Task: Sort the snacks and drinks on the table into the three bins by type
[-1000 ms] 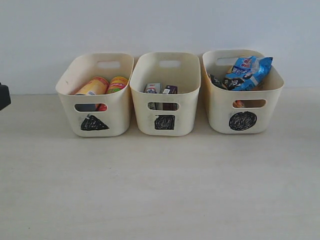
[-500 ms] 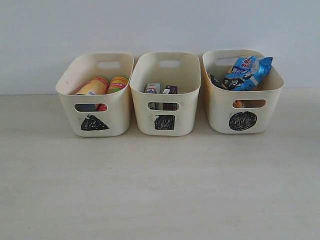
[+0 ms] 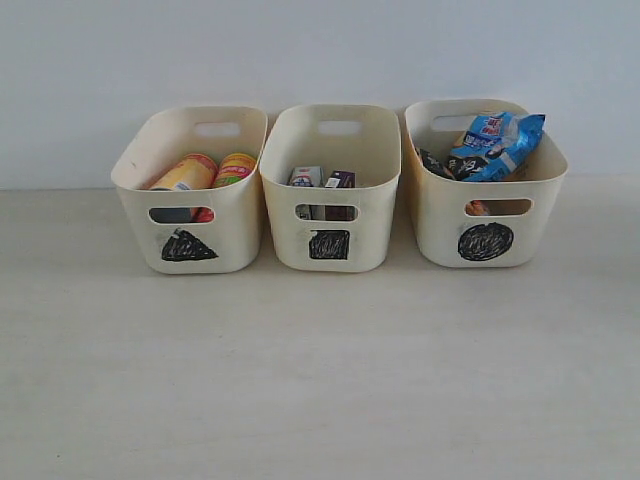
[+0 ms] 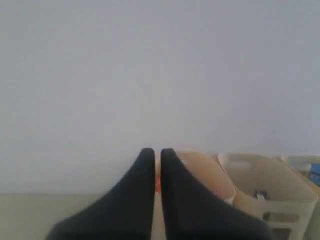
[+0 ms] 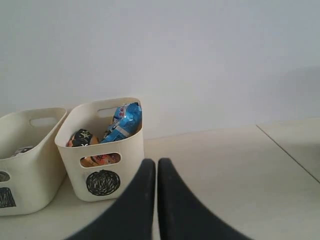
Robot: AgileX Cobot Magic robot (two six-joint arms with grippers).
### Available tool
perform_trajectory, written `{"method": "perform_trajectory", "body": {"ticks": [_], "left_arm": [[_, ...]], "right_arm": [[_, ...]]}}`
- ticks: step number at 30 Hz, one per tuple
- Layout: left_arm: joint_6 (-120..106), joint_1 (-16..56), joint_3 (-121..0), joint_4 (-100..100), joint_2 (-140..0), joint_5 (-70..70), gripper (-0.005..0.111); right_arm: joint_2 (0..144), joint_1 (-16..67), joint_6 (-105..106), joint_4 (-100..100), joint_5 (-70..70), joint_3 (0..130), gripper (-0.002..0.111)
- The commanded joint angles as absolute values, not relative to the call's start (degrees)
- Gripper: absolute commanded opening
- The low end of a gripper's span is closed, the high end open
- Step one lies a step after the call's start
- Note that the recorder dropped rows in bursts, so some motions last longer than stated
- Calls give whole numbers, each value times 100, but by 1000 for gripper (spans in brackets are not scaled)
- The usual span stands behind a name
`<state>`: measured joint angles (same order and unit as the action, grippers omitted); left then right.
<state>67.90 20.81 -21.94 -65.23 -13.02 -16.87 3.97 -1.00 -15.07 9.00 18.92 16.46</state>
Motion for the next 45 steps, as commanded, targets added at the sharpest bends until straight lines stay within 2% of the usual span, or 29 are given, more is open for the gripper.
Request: {"method": "perform_trajectory", "body": {"ticks": [1,3,7,10,19,25,35,45], "left_arm": [[6694,2059,-1608,-6070,-1374,-928,4],[5782,2059,-1389,-5156,-1166,-725,4],[2292,2016,-1040,-2464,-601,-959,4],[1201,1706,-861,-1772,-127,-1175,4],[722,605,-439,-1004,0,-1162,4],[395,521,0,-530,0,-933,4],[230,322,0,-339,0,-1641,4],[-77,322,0,-189,0,-1613,4]], "right_arm": [[385,-117,-1484,911,1848,1618,0],[385,-117,-1484,911,1848,1618,0],[385,-117,-1495,911,1848,1618,0],[385,-117,-1495,911,1848,1618,0],[385,-117,-1496,911,1848,1618,0],[385,-117,-1485,911,1848,1618,0],[385,-117,-1485,911,1848,1618,0],[385,-117,-1496,911,1848,1618,0]]}}
